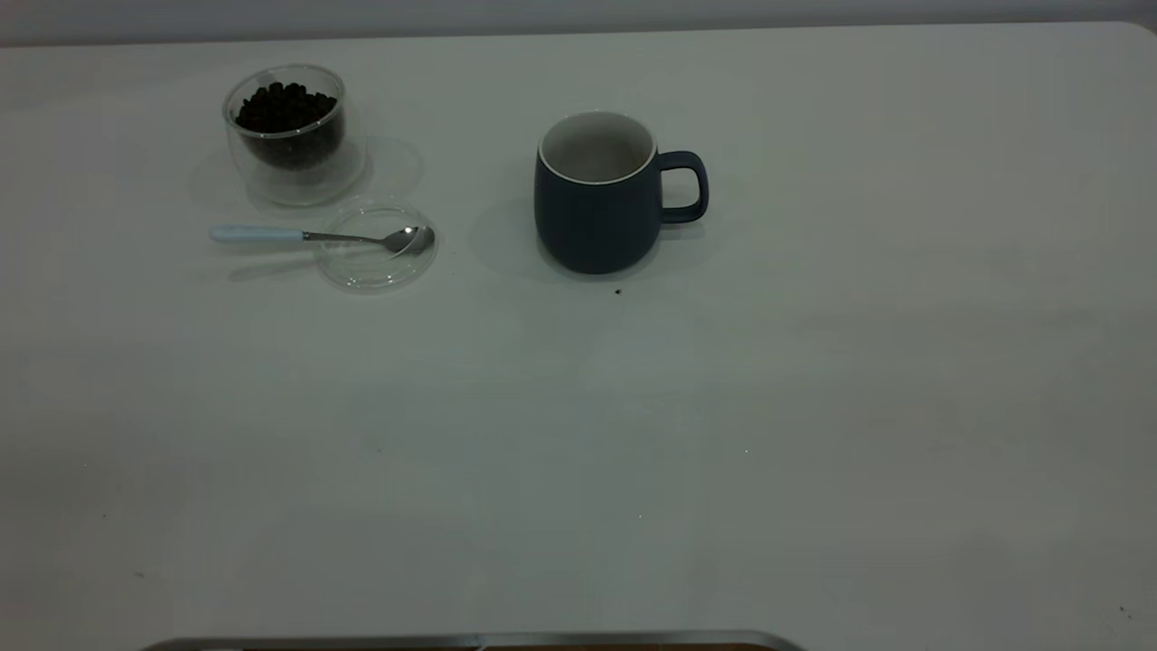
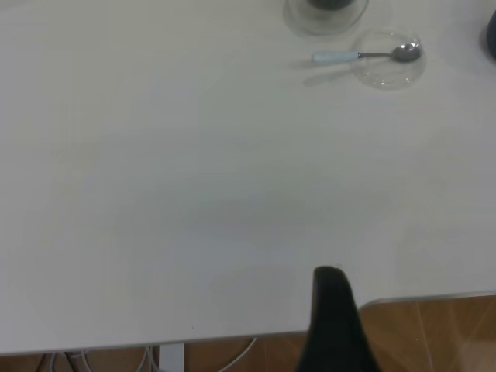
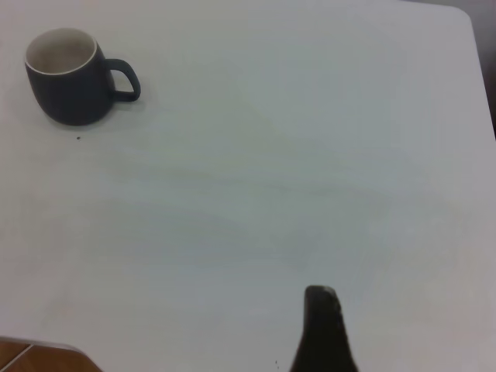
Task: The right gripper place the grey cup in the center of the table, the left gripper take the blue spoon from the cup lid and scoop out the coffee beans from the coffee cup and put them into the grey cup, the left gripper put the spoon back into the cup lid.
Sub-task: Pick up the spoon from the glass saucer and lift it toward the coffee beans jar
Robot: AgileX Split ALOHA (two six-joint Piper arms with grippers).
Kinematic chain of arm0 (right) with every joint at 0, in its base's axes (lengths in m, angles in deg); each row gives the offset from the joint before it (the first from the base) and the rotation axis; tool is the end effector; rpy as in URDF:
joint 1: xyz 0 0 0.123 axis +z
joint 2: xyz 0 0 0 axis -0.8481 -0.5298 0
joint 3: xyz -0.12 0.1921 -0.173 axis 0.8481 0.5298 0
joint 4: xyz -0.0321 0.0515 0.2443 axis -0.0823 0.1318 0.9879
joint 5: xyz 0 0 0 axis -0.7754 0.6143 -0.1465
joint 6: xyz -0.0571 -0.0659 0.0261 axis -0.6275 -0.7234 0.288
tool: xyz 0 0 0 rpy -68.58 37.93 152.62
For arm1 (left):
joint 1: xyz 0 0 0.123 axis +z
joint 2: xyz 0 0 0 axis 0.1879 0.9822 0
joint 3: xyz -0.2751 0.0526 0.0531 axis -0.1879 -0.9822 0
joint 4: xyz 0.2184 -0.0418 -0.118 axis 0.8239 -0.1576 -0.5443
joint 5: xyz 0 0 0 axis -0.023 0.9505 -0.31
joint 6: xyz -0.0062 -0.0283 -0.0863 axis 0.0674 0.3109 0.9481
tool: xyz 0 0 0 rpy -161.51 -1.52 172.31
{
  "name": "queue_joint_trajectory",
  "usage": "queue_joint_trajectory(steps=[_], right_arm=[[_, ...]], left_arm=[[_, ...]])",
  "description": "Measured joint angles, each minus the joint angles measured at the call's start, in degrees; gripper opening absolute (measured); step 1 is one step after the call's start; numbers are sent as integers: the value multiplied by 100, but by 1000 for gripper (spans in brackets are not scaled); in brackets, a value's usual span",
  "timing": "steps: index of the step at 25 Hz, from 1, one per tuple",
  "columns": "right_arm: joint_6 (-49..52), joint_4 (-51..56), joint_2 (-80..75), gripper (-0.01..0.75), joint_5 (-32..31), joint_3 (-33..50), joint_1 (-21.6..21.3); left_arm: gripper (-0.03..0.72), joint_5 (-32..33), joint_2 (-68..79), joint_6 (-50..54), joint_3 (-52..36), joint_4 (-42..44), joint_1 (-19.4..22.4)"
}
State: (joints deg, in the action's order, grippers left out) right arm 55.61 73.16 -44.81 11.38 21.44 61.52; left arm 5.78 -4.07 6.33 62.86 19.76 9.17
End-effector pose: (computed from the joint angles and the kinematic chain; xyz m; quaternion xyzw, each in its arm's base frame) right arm -0.0066 0.0034 0.2656 -0.0531 0.8728 0.0234 0.4847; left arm -0.0097 -0.0025 0.2673 0.0278 0.8706 -0.0161 0.4909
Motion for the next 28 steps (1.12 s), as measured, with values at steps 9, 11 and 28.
queue_joint_trajectory(steps=[9,11,28], right_arm=[[0,2,0,588,0,0,0],[0,2,0,588,0,0,0],[-1,7,0,588,0,11,0]], left_arm=[[592,0,0,0,0,0,0],[592,0,0,0,0,0,0],[592,-2354,2217,766,199,-883,0]])
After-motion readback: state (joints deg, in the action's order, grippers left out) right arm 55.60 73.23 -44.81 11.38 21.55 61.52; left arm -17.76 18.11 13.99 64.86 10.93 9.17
